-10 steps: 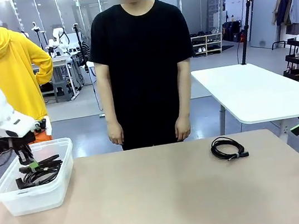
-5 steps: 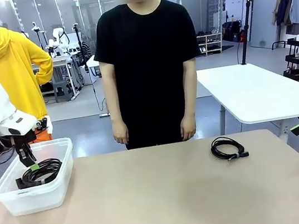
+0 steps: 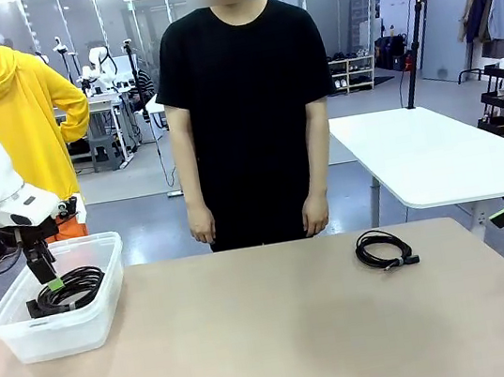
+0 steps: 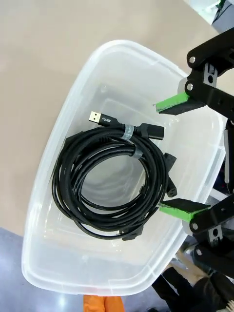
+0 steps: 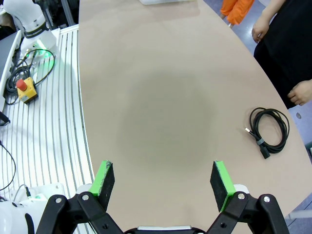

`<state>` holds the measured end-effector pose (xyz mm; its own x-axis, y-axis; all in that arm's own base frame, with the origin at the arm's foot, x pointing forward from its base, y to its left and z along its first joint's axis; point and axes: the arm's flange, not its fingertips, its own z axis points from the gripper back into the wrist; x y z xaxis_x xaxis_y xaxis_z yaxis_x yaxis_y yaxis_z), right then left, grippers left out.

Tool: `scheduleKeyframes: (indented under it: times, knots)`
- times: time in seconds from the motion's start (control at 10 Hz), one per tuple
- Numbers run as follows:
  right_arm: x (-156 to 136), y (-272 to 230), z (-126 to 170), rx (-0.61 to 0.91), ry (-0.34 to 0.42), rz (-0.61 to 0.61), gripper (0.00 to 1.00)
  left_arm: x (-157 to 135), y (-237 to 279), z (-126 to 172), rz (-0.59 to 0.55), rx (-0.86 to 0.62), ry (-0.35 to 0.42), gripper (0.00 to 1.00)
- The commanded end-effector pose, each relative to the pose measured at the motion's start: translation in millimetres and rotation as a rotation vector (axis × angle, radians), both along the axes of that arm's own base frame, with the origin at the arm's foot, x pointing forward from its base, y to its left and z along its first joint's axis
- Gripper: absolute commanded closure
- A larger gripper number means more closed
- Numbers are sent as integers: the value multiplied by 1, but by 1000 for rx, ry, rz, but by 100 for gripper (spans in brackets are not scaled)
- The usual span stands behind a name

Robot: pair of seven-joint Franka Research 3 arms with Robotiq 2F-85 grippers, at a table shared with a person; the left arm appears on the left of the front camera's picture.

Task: Organize and store the cables.
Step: Place the USB Extension Cable into the Organizing box.

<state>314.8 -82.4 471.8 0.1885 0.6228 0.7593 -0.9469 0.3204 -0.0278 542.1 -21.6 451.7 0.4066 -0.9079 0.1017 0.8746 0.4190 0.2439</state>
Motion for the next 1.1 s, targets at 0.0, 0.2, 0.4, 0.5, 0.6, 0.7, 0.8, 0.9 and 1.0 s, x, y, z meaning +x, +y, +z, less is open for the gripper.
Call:
scheduleKeyframes:
  times: [0.0, 0.2, 0.4, 0.5, 0.6, 0.7, 0.8, 0.9, 1.0]
  knots:
    - [1, -1, 1, 13, -8, 6, 0, 1, 0, 0, 2, 6, -2, 31]
    - [1, -1, 1, 13, -8, 6, 0, 1, 0, 0, 2, 6, -2, 31]
    - [1, -1, 1, 13, -8, 6, 0, 1, 0, 0, 2, 6, -2, 31]
    - [1, -1, 1, 13, -8, 6, 0, 1, 0, 0, 2, 6, -2, 31]
    - [1, -1, 1, 13, -8, 6, 0, 1, 0, 0, 2, 6, -2, 31]
    - [1, -1, 1, 13, -8, 6, 0, 1, 0, 0, 2, 6, -2, 31]
    - [1, -1, 1, 13, -8, 6, 0, 1, 0, 0, 2, 6, -2, 31]
    - [1, -1, 1, 13, -8, 6, 0, 1, 0, 0, 2, 6, -2, 31]
    - [1, -1, 1, 13, -8, 6, 0, 1, 0, 0, 2, 6, -2, 31]
